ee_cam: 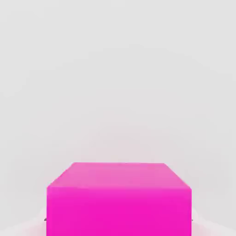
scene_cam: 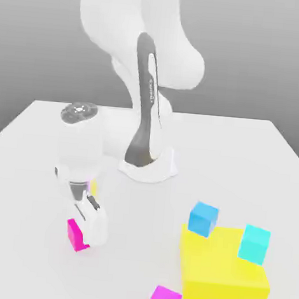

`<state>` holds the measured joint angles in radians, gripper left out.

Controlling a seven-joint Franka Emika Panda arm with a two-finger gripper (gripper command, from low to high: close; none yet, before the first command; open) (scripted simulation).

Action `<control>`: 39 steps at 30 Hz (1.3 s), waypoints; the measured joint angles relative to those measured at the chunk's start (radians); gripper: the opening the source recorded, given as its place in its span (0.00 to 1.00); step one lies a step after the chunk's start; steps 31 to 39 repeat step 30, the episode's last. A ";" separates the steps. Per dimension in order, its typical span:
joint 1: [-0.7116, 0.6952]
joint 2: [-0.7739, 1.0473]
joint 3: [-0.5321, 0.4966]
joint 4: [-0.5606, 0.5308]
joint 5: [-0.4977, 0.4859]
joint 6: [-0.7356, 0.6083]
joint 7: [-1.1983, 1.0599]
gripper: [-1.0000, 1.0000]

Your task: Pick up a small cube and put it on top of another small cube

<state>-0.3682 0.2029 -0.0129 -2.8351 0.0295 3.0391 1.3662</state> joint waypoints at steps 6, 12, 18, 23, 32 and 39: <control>0.001 -0.210 0.002 -0.034 -0.019 -0.175 0.036 0.00; 0.180 -0.406 0.151 -0.035 0.074 -0.361 0.213 0.00; 0.361 -0.585 0.313 -0.035 0.175 -0.536 0.410 0.00; 0.416 -0.564 0.399 -0.050 0.197 -0.503 0.506 0.00; 0.400 -0.437 0.425 -0.070 0.175 -0.357 0.529 1.00; 0.400 -0.437 0.425 -0.070 0.175 -0.357 0.529 1.00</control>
